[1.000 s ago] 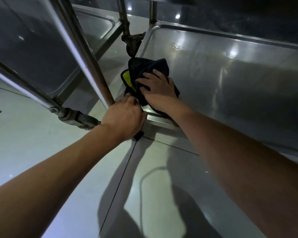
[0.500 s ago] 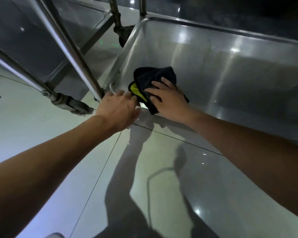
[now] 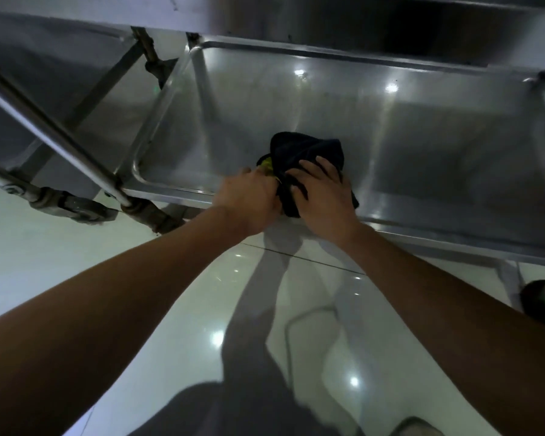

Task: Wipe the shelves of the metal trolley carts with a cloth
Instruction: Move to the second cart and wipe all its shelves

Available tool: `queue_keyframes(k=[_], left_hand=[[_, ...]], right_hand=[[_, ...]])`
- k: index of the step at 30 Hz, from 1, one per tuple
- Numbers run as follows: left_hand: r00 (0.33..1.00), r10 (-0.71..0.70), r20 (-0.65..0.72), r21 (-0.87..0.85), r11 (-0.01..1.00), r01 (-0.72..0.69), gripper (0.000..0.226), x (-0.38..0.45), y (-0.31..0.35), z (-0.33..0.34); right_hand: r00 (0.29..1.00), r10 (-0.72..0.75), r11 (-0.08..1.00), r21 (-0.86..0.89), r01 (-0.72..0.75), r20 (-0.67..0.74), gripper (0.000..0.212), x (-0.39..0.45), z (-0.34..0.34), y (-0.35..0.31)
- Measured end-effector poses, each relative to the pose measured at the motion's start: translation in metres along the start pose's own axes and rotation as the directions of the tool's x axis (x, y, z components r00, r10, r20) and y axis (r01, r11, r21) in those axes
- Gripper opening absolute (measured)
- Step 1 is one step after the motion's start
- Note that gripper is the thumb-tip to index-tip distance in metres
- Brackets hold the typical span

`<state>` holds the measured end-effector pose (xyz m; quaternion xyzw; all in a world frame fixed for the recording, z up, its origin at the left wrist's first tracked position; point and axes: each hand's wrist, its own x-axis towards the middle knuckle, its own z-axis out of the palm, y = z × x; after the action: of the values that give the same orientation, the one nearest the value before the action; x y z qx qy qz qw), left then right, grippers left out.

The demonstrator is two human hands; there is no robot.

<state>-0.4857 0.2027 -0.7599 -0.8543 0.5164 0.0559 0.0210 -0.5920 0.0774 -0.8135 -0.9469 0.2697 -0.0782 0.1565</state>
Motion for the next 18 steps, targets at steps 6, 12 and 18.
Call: queue_keyframes(k=[6,12,18], left_hand=[[1.0,0.025,0.009,-0.049,0.998,-0.025,0.03,0.003,0.019,-0.004],[0.995,0.086,0.044,-0.006,0.996,-0.086,0.034,0.004,0.019,-0.003],[0.99,0.103,0.101,-0.137,0.987,-0.088,0.035,-0.014,0.018,-0.013]], right_hand=[[1.0,0.002,0.992,-0.124,-0.003,-0.004,0.039,-0.013,-0.021,0.023],[0.996,0.087,0.99,-0.108,-0.085,0.008,0.039,-0.024,-0.04,0.042],[0.982,0.189,0.981,0.038,-0.19,0.032,0.03,-0.053,-0.062,0.04]])
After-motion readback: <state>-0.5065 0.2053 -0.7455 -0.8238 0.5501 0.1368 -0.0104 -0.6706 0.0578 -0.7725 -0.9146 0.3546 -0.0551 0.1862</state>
